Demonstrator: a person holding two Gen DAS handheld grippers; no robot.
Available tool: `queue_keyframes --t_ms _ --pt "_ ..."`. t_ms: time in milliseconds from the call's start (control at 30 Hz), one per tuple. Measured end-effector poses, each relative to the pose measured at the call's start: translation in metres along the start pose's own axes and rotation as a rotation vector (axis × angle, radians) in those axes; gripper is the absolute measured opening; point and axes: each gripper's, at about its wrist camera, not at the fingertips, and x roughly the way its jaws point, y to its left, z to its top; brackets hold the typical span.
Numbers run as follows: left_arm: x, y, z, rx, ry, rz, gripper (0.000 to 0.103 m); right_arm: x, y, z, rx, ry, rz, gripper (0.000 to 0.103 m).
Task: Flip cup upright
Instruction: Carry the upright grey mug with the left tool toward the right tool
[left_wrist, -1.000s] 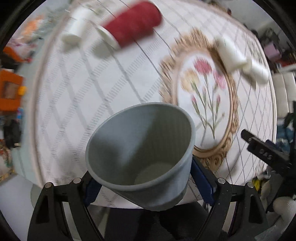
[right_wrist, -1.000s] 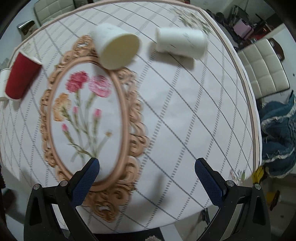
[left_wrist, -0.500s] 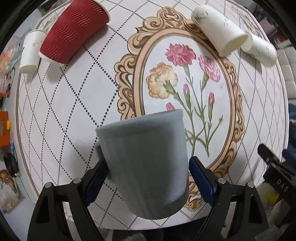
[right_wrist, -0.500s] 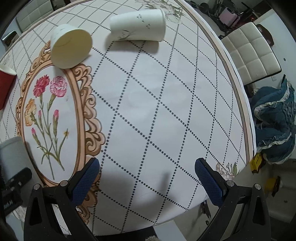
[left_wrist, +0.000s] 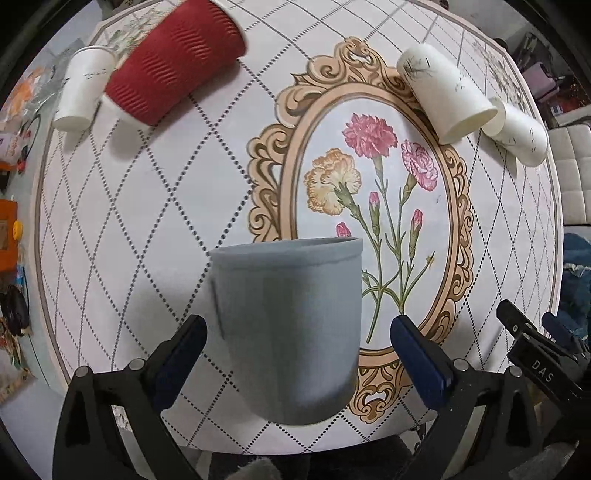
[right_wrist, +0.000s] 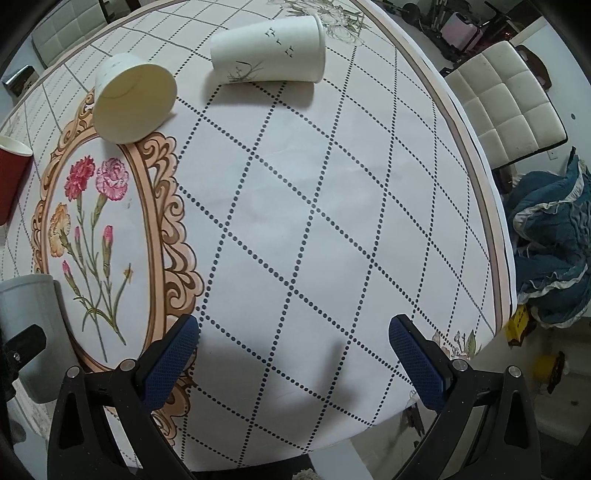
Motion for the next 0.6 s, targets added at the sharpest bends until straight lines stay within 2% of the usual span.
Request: queue_keyframes --t_ms 167,300,400,533,600 --pt "-0.034 0.018 -0.010 -0.061 -0.067 0.001 0.102 -0.005 0.003 0.001 -0.008 -0.005 0.038 0.103" --pt "-0.063 0.045 -0.019 -0.110 -0.144 0.066 0.101 -0.014 0.009 0.002 -0.017 -0.015 0.058 0.103" --pt "-0.075 0.071 -0.029 -0.144 -0.208 0.147 0.102 -0.024 0.019 0.003 -0.039 -0.024 0.059 0.103" --pt "-0.076 0.109 -0.040 -0.174 -0.247 0.223 0.102 -0.037 0.035 0.002 -0.060 -0.037 0.059 0.103" --pt "-0.070 0.127 -0.043 -0.188 -0.242 0.251 0.102 -0.043 0.045 0.000 -0.068 -0.040 0.062 0.103"
